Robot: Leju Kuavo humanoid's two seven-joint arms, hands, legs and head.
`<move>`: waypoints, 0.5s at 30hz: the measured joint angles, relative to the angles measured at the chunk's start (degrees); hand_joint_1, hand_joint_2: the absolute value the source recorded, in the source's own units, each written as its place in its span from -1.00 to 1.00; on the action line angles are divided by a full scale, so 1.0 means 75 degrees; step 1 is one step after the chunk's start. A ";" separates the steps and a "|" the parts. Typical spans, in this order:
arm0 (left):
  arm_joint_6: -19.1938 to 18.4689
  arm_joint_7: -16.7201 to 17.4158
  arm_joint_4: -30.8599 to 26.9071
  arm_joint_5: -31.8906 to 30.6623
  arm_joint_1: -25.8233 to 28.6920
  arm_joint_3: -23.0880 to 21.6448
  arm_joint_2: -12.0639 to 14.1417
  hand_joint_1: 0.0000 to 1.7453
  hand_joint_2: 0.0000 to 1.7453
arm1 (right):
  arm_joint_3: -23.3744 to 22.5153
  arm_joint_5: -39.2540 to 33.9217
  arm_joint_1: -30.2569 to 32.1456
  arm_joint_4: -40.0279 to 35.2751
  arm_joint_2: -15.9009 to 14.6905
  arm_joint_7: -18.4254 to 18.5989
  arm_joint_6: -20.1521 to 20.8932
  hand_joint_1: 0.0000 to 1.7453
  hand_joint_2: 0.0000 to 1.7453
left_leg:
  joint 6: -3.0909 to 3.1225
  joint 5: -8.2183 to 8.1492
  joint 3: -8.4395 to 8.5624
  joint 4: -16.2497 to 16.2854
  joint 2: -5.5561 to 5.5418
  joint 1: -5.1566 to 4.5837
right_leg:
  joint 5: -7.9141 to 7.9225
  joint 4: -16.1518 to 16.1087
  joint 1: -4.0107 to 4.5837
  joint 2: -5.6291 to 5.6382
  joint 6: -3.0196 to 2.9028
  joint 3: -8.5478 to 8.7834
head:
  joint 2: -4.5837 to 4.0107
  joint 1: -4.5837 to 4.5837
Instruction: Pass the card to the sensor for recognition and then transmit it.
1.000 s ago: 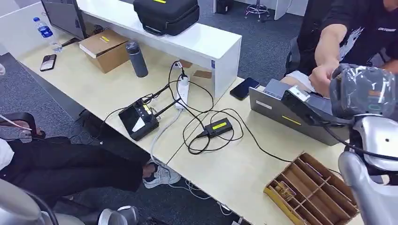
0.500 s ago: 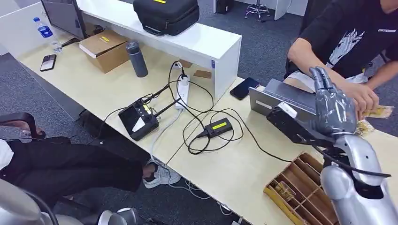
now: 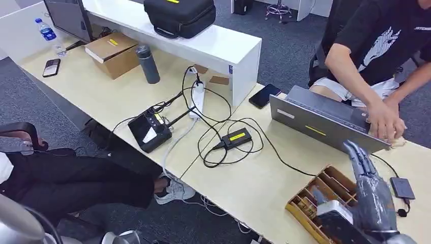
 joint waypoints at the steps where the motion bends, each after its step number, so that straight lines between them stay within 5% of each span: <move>1: 0.0000 -0.0006 0.0000 0.0023 0.0014 0.0032 0.0003 -1.00 1.00 | -0.0117 -0.0184 0.0314 -0.0192 -0.0143 -0.0192 0.0000 -1.00 1.00 | 0.0002 -0.0001 -0.0001 0.0000 -0.0007 0.0000 | -0.0006 0.0000 0.0000 -0.0009 0.0006 0.0004 | 0.0000 0.0000; 7: 0.0000 -0.0009 0.0000 0.0114 0.0077 0.0198 0.0026 -1.00 1.00 | -0.0680 -0.0158 0.1711 -0.0951 -0.0668 -0.0671 -0.0114 -1.00 1.00 | -0.0007 -0.0012 0.0000 -0.0001 -0.0004 0.0001 | -0.0010 0.0001 0.0000 0.0000 0.0004 0.0004 | 0.0000 0.0000; 15: 0.0061 -0.0003 0.0000 0.0158 0.0109 0.0370 0.0035 -1.00 1.00 | -0.0863 0.1399 0.2669 -0.1120 -0.0963 -0.0234 -0.0954 -1.00 1.00 | -0.0006 -0.0012 -0.0001 -0.0002 -0.0005 0.0001 | -0.0014 0.0002 0.0000 -0.0003 0.0009 0.0006 | 0.0000 0.0000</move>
